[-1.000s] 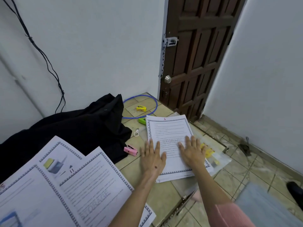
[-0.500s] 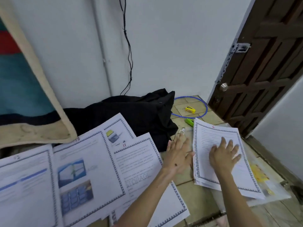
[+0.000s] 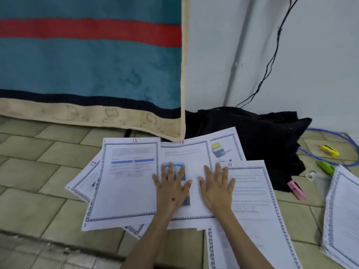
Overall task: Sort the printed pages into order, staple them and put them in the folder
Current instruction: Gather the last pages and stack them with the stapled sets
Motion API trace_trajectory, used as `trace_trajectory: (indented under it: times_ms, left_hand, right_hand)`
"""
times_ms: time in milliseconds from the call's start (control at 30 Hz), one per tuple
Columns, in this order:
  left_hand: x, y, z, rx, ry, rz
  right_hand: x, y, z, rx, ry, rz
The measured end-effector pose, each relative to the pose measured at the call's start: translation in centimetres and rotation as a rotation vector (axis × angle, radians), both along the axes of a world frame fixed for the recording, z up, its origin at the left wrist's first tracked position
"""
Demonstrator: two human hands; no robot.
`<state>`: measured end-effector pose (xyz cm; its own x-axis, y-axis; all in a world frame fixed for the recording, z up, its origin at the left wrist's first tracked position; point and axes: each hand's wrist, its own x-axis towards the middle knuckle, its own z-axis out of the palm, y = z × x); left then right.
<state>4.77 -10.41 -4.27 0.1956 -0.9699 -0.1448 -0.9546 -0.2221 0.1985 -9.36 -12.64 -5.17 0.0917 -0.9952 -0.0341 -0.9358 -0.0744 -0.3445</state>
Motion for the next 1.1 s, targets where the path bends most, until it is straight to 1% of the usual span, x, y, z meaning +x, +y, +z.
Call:
trace_trajectory:
  times_ms: [67,133,200,267,300,333,367,400,433,467,533,567,600,667,700,767,833,900,1033,1100]
  left_hand:
    - [0.3,0.3,-0.6,0.014,-0.022,0.026]
    - [0.3,0.0,-1.4,0.005,-0.031,0.036]
    - [0.1,0.0,-0.9,-0.008,-0.047,0.018]
    - [0.2,0.0,-1.2,-0.035,-0.071,0.007]
    - [0.2,0.1,-1.4,-0.045,-0.073,-0.001]
    - [0.2,0.1,-1.6,-0.053,-0.070,-0.005]
    - [0.3,0.0,-1.8,-0.064,-0.068,-0.008]
    - [0.3,-0.1,-1.9,-0.076,-0.061,-0.007]
    - [0.3,-0.2,-2.0,-0.084,-0.053,-0.009]
    - [0.4,-0.2,-2.0,-0.083,-0.046,-0.010]
    - [0.4,-0.3,-2.0,-0.075,-0.036,-0.027]
    - [0.4,-0.3,-2.1,-0.069,-0.029,-0.028]
    - [0.4,-0.3,-2.1,-0.052,-0.014,-0.022]
    - [0.5,-0.3,-1.9,-0.069,0.001,-0.001]
    - [0.4,-0.3,-1.8,-0.096,0.011,-0.007]
    - [0.3,-0.1,-1.8,-0.090,0.034,-0.050]
    - [0.4,0.2,-1.9,-0.103,0.031,-0.042]
    - [0.4,0.2,-1.7,-0.087,0.024,-0.035]
    - [0.1,0.5,-1.4,-0.063,0.039,-0.056]
    - [-0.2,0.8,-1.3,-0.048,0.047,-0.076]
  right_hand:
    - [0.4,0.1,-0.9,0.057,0.086,-0.004]
    - [0.5,0.1,-1.0,0.087,0.105,-0.022]
    - [0.6,0.0,-0.7,0.089,0.091,-0.031]
    - [0.5,-0.5,-0.4,0.096,0.012,-0.037]
    - [0.2,-0.7,0.0,0.078,-0.076,-0.055]
    - [-0.3,-0.8,0.3,0.017,-0.195,-0.092]
    - [-1.0,-0.9,0.7,-0.081,-0.290,-0.159]
    - [-1.9,-0.8,1.2,-0.183,-0.315,-0.258]
    - [-2.9,-0.6,1.8,-0.240,-0.292,-0.396]
    - [-3.9,-0.3,2.3,-0.232,-0.265,-0.556]
    - [-6.0,0.4,3.4,-0.090,-0.245,-0.834]
    - [-6.9,0.8,3.9,0.014,-0.236,-0.900]
    - [-7.6,1.1,4.2,0.116,-0.221,-0.922]
    - [-8.4,1.4,4.3,0.237,-0.203,-0.921]
    - [-8.8,1.3,4.1,0.233,-0.210,-0.914]
    - [-9.4,1.2,4.2,0.163,-0.288,-0.866]
    - [-9.9,1.2,4.9,0.085,-0.420,-0.789]
    - [-10.2,1.1,6.1,-0.001,-0.495,-0.744]
    - [-11.0,0.7,9.1,-0.157,-0.443,-0.714]
    - [-11.5,0.6,10.6,-0.192,-0.409,-0.680]
